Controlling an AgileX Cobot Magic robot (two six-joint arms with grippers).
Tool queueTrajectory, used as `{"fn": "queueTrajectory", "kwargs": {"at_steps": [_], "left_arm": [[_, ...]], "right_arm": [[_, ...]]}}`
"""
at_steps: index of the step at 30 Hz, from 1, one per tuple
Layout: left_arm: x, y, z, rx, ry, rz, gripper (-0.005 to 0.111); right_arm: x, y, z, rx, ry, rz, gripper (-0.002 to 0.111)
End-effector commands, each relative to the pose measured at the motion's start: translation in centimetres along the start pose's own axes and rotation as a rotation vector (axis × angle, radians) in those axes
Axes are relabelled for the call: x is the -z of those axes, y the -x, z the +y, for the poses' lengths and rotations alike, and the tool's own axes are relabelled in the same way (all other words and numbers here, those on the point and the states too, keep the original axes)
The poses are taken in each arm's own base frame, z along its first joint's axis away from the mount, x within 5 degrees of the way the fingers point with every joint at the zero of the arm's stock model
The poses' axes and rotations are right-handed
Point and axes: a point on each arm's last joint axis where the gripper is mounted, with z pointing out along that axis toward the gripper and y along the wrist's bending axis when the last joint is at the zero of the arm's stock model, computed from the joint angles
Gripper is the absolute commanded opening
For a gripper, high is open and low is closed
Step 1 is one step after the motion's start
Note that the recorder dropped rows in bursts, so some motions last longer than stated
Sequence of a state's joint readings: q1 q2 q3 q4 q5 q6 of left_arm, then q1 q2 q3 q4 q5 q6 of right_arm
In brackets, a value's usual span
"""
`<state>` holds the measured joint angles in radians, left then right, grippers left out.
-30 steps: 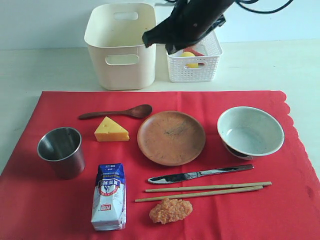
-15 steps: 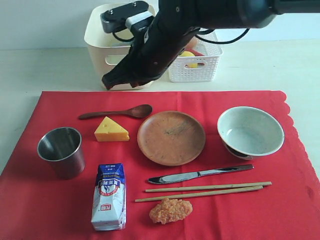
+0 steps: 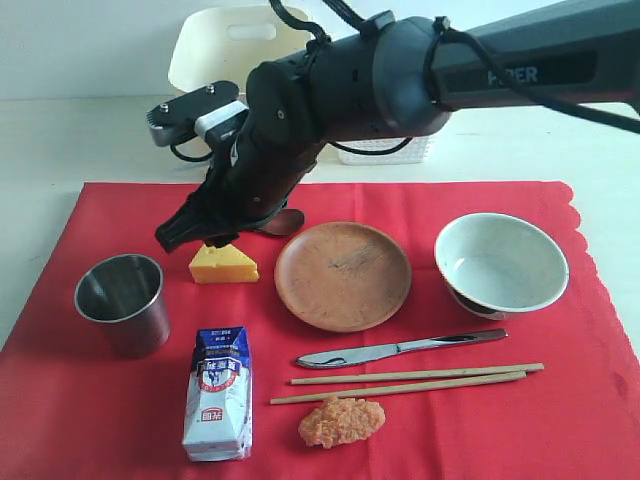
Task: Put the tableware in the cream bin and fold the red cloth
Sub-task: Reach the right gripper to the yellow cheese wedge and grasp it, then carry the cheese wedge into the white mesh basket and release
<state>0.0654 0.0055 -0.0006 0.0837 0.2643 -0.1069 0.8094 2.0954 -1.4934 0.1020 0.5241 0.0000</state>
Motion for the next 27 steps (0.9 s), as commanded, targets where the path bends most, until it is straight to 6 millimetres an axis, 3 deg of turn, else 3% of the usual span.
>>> {"fn": "queueTrajectory", "kwargs": {"at_steps": [1,16,27], "left_arm": [[0.0,0.0,0.0,0.005,-0.007,-0.004,0.003],[0.0,0.0,0.0,0.005,-0.007,-0.004,0.003],[0.0,0.0,0.0,0.005,-0.007,-0.004,0.003]], "right_arm": [[-0.8,-0.3,0.1,-0.006,0.004,0.005,0.062],[-4.6,-1.8,-0.2,0.035,0.006,0.042,0.065],[-5.3,-1.7,-0.2,0.055,0.002,0.004,0.059]]}}
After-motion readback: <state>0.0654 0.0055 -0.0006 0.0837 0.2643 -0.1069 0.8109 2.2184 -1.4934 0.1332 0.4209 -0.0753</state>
